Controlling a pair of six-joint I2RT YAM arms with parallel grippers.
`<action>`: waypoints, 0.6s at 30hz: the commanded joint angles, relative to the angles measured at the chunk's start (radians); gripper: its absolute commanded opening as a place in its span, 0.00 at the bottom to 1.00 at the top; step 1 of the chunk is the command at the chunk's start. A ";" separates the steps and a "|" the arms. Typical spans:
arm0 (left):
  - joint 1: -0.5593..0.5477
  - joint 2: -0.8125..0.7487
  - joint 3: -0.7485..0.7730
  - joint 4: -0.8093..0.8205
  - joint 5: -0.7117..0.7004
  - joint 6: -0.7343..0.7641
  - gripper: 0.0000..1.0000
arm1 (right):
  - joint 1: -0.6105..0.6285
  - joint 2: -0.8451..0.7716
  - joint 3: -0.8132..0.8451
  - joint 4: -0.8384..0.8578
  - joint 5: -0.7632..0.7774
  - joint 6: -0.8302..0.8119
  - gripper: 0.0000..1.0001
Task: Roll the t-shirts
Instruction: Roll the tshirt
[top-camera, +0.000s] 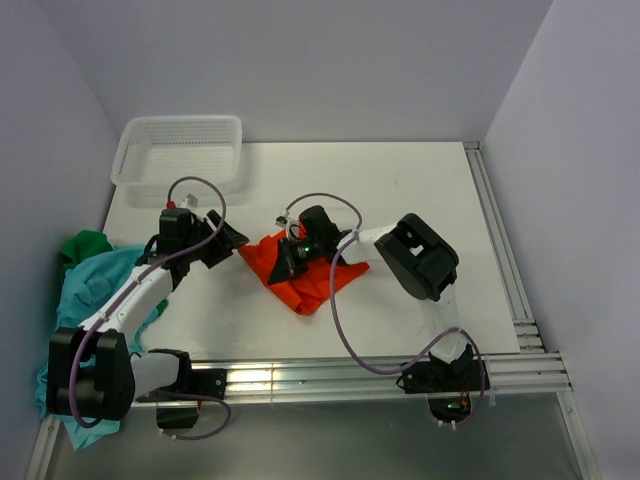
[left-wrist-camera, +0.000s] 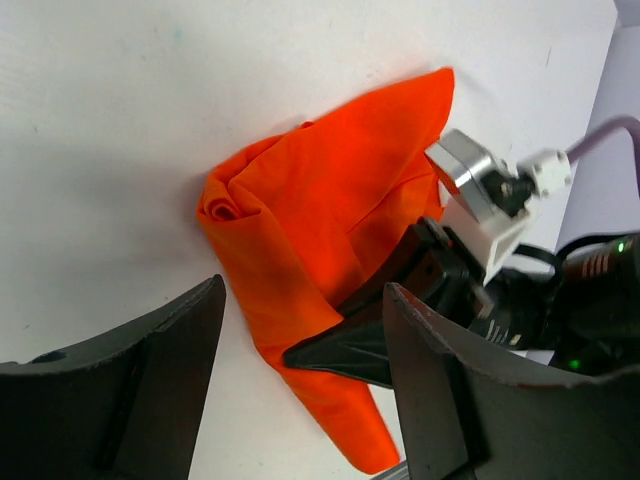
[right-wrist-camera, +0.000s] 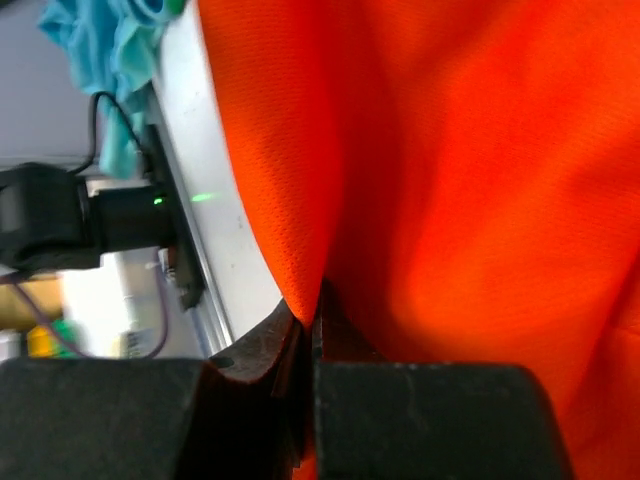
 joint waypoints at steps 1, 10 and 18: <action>-0.035 -0.030 -0.086 0.128 -0.007 0.009 0.69 | -0.028 0.044 -0.050 0.215 -0.172 0.138 0.00; -0.152 -0.126 -0.283 0.360 -0.102 -0.033 0.66 | -0.115 0.196 -0.156 0.720 -0.304 0.475 0.00; -0.204 -0.128 -0.372 0.498 -0.173 -0.040 0.66 | -0.146 0.286 -0.167 1.045 -0.335 0.725 0.00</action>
